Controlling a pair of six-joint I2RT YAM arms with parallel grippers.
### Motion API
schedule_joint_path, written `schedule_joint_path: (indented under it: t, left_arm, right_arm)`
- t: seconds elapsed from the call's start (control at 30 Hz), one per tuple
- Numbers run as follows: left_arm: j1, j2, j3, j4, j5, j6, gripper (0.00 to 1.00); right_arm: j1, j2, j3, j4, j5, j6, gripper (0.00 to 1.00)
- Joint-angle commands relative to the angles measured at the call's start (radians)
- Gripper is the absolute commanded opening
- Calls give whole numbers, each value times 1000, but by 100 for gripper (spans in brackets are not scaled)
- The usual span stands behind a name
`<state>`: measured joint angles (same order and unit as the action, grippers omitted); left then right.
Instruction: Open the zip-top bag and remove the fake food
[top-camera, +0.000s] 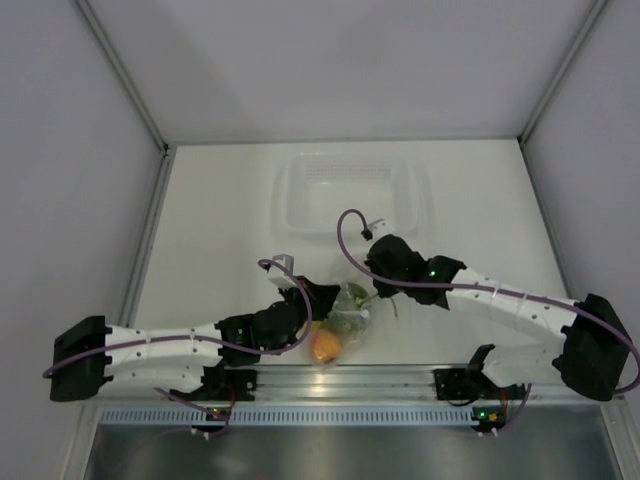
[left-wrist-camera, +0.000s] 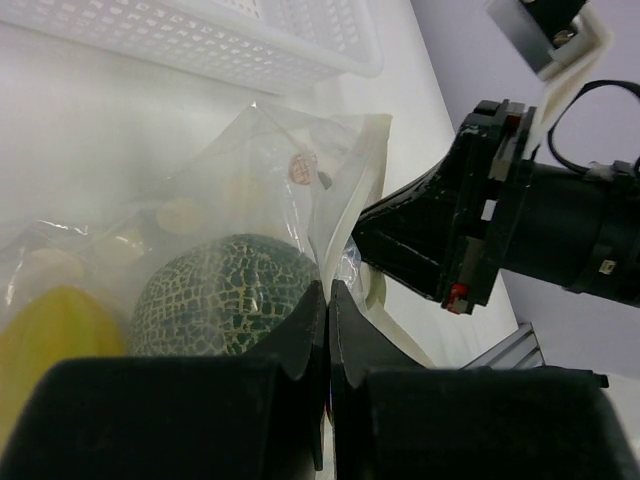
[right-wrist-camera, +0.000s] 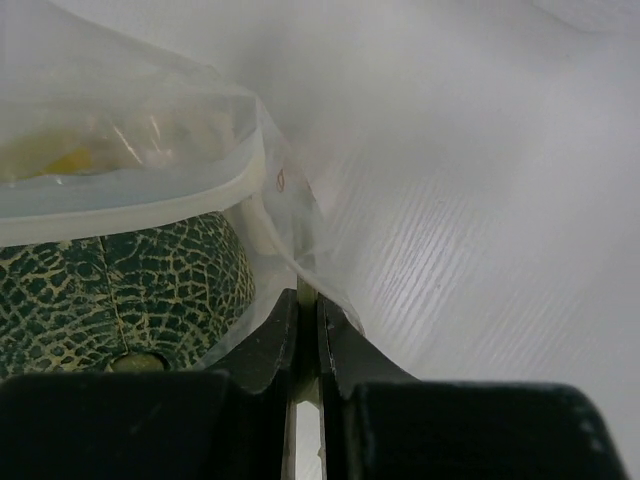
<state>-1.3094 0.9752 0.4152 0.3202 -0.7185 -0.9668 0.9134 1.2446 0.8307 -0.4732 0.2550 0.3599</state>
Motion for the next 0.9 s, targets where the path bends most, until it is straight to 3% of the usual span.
schedule_joint_path:
  t: [0.0,0.5,0.87]
  left_arm:
    - [-4,-12,16,20,-16,4,0]
    - [-2,28,14,17,-1,19,0]
    - [-4,26,-6,13,10,13,0]
  right_arm:
    - [5,-66,87,-56,46,-32,0]
    - [18,-157,298,-232,148,-153,0]
    - [16,-258,372,-199,188,-223,0]
